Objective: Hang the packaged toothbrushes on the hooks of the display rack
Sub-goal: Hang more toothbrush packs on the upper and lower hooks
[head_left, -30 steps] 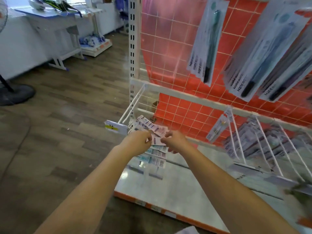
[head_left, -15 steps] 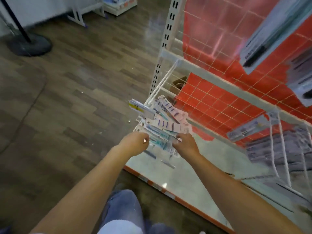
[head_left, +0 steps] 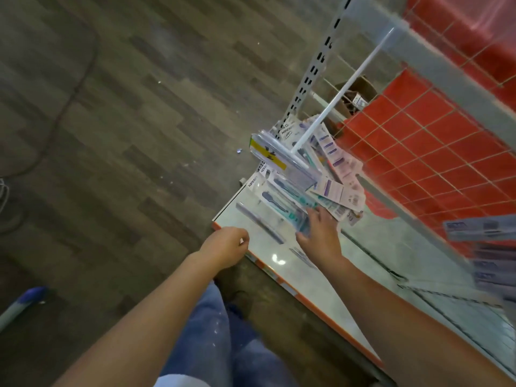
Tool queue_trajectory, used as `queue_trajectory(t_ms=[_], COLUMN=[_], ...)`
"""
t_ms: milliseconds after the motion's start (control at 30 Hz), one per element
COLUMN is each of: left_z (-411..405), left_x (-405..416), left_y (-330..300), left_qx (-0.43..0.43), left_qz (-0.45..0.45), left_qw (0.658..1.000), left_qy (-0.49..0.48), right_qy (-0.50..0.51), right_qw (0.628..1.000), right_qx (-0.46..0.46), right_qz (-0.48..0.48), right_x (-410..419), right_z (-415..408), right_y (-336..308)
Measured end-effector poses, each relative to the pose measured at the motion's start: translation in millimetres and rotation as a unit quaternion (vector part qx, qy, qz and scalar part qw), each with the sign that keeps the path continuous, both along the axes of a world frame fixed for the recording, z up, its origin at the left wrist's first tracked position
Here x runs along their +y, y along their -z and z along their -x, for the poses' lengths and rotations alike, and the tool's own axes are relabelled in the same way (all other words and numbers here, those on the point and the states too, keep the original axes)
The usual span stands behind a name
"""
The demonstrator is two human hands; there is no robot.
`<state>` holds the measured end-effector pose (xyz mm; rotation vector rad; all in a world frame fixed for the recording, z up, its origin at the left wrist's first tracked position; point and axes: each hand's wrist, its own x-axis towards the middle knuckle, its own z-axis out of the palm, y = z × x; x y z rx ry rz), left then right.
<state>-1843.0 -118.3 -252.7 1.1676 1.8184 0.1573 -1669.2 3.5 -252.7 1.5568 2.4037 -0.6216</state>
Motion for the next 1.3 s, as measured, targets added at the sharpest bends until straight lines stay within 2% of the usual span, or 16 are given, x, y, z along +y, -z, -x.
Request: queue_trajectory(t_ms=[233,500,700,1000,1300], left_z=[5,-14,-29,-31,-28], left_x=[-22,-39,-50,-76,-84], left_y=[28,43,48,57,62], left_qx=[-0.021,-0.036,-0.048,-0.063,-0.06], left_qz=[0.055,0.075,0.084,0.088,0.083], left_qw=[0.998,0.996,0.995,0.994,0.994], left_qy=[-0.012,-0.007,-0.012,-0.032,-0.039], right_qy=[-0.059,-0.05,-0.038,-0.014,0.022], right_qw=[0.997,0.994,0.998,0.999,1.0], right_qx=[-0.053,-0.099,-0.044,-0.052,0.007], right_qz=[-0.023,-0.022,0.003,0.004,-0.001], right_x=[10,6,-3,-10,-13], right_z=[9,14,9,13,12], right_y=[17,22,27,33,26])
